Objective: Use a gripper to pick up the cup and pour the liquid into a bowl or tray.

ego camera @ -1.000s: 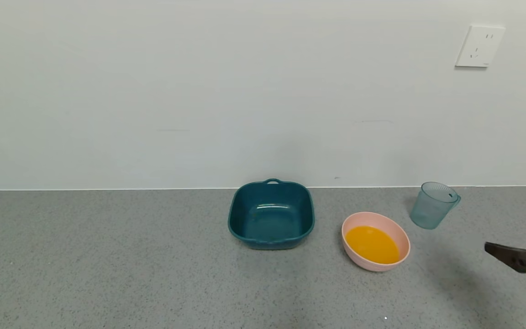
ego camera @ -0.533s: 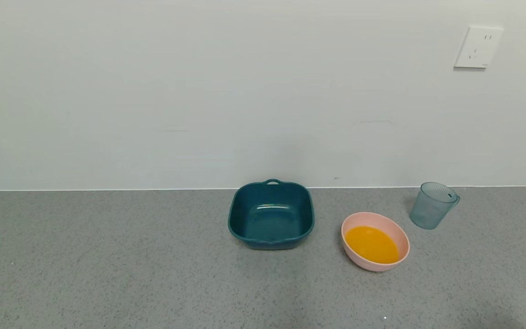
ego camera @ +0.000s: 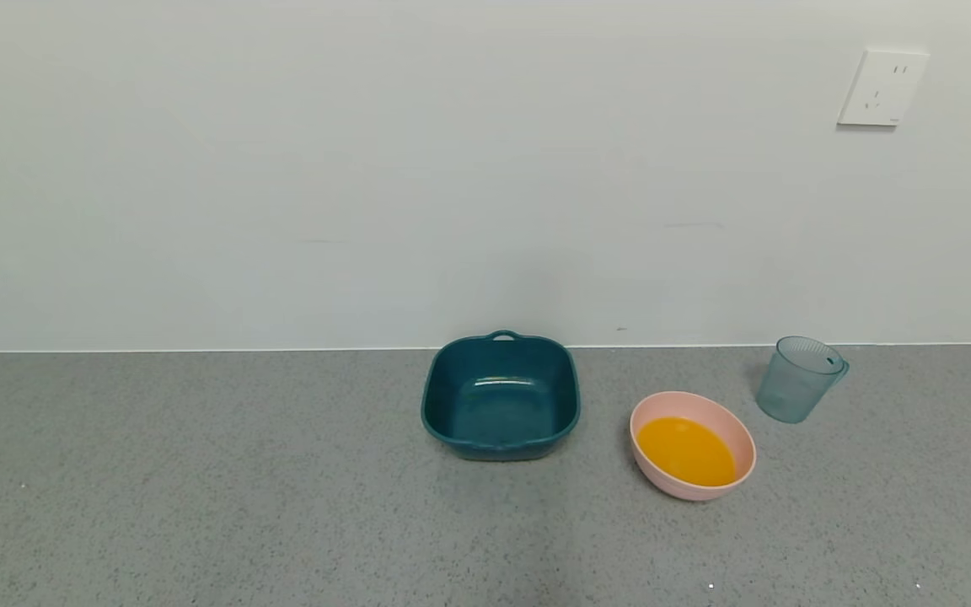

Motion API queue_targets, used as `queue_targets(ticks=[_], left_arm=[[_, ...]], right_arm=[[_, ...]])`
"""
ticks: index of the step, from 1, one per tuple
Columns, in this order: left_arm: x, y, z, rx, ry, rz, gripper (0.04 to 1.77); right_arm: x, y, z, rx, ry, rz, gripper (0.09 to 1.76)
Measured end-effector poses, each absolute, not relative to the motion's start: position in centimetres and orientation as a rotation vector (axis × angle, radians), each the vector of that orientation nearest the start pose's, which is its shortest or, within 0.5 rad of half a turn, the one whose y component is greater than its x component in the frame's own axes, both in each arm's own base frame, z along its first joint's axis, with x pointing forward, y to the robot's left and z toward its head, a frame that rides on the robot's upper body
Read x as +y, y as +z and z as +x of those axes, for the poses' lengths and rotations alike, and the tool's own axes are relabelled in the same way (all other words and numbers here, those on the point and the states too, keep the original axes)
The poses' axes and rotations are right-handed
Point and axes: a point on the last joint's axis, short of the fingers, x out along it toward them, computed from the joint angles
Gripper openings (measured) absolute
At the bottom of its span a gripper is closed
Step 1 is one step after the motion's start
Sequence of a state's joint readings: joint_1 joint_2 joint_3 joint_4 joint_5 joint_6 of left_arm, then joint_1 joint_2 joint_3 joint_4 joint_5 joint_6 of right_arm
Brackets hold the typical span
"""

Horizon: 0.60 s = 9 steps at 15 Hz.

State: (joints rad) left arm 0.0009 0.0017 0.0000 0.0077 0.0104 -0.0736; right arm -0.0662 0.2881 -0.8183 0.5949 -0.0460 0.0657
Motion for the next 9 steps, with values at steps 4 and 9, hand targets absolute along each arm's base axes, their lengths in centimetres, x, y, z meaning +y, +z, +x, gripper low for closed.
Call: queue_targets(ticks=[4, 9], left_arm=[[0.0, 7.5, -2.3, 0.009, 0.011, -0.074, 1.72], [0.0, 7.5, -2.3, 0.009, 0.012, -0.074, 1.72]], right_arm=[[0.5, 24.4, -9.0, -0.009, -0.117, 0.078, 1.7], [-0.3, 22.7, -10.0, -0.029, -0.042, 0.048, 1.7]])
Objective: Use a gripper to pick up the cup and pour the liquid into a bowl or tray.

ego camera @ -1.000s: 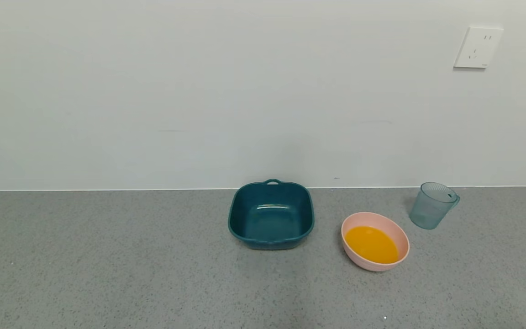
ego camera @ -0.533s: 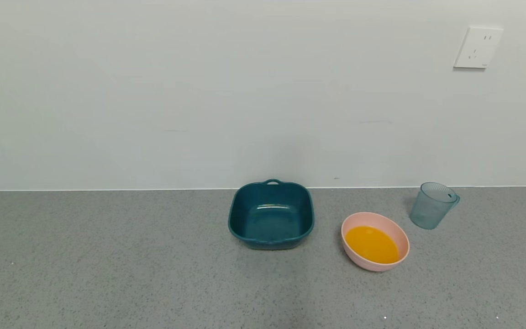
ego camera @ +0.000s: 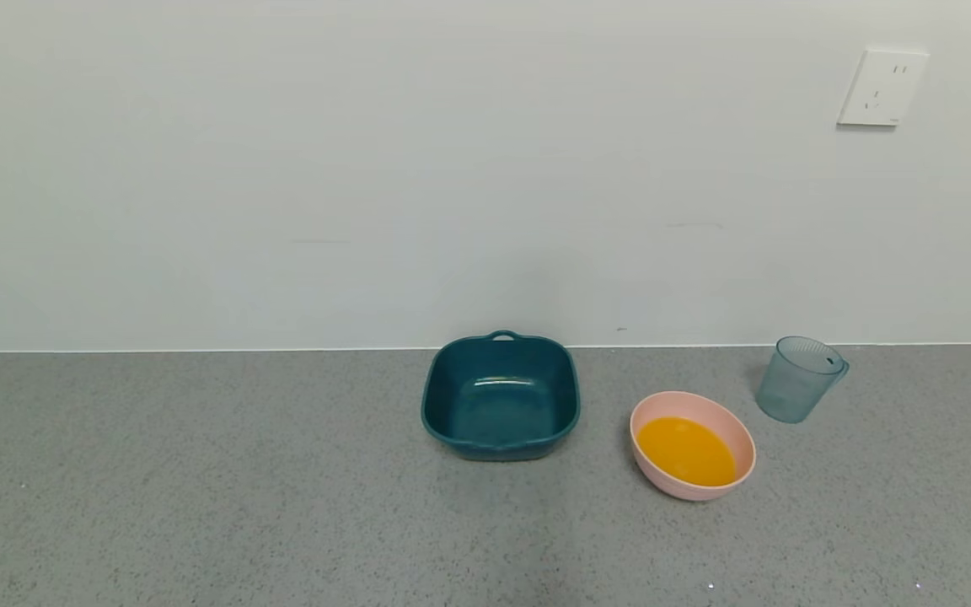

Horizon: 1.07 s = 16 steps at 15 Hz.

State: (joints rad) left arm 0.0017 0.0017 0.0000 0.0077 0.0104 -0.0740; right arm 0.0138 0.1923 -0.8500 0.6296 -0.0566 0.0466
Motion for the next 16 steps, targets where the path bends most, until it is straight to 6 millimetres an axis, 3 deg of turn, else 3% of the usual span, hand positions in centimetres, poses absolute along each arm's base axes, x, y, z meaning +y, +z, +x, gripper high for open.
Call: queue_targets(ticks=[6, 12, 16], left_arm=[[0.0, 7.5, -2.3, 0.009, 0.012, -0.074, 1.72], [0.0, 7.5, -2.3, 0.009, 0.012, -0.074, 1.72], [0.0, 7.5, -2.3, 0.009, 0.012, -0.074, 1.72]], right_arm=[[-0.2, 18.1, -9.5, -0.068, -0.064, 0.043, 1.7], [-0.3, 12.8, -4.5, -0.141, -0.105, 0.003, 1.7], [-0.2, 9.4, -2.6, -0.118, -0.059, -0.024, 1.7]])
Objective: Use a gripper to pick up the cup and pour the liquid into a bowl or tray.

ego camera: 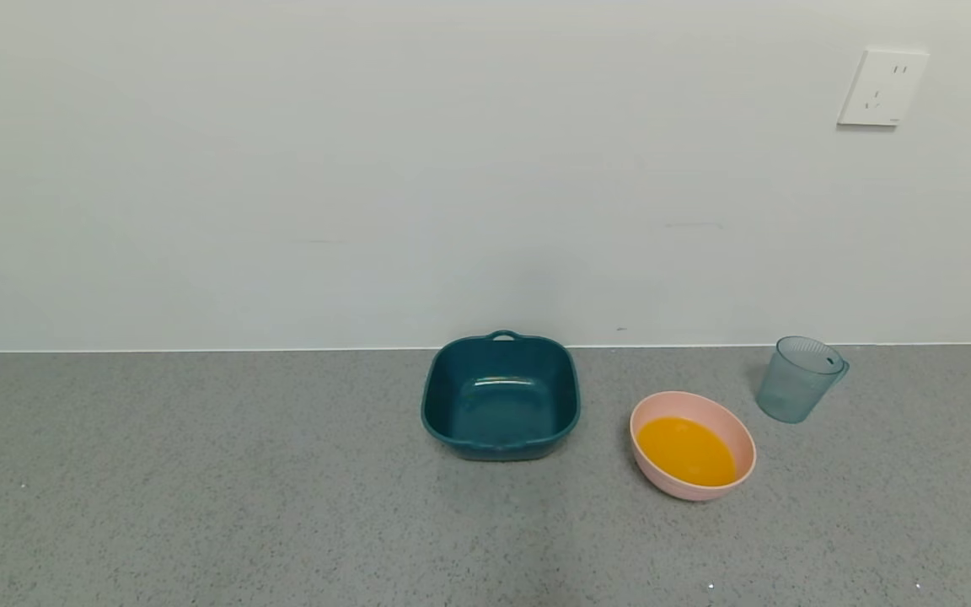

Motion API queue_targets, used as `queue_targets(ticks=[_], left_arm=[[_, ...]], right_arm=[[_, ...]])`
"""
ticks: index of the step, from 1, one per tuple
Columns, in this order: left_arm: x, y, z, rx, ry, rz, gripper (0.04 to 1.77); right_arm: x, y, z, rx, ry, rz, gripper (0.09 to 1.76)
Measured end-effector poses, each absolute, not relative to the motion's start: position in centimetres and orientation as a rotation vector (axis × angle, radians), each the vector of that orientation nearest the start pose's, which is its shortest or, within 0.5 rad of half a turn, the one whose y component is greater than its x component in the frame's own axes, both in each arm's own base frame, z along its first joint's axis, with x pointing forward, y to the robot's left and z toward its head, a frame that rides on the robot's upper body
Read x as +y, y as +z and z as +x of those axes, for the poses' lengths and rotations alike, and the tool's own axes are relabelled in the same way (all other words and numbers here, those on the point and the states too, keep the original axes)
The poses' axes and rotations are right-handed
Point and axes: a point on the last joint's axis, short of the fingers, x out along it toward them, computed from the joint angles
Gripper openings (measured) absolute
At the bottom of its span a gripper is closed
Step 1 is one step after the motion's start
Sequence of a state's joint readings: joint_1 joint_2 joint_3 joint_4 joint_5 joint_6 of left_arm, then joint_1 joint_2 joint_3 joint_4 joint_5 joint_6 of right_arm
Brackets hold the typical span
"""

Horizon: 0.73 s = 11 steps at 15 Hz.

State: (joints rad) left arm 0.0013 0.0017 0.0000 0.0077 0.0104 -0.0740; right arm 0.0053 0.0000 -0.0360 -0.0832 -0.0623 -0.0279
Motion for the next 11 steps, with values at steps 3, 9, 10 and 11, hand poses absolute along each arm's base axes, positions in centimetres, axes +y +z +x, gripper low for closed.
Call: queue_targets(ticks=[3, 9, 10, 11], left_arm=[[0.0, 7.5, -2.3, 0.009, 0.012, -0.074, 1.72], [0.0, 7.5, -2.3, 0.009, 0.012, -0.074, 1.72], [0.0, 7.5, -2.3, 0.009, 0.011, -0.073, 1.72], [0.0, 7.5, -2.3, 0.009, 0.011, -0.073, 1.72]], right_arm=[[0.0, 7.6, -2.3, 0.004, 0.003, 0.002, 1.7], [0.0, 7.5, -2.3, 0.006, 0.006, 0.002, 1.7], [0.0, 7.5, -2.3, 0.007, 0.006, 0.002, 1.7], [0.0, 7.5, -2.3, 0.007, 0.006, 0.002, 1.7]])
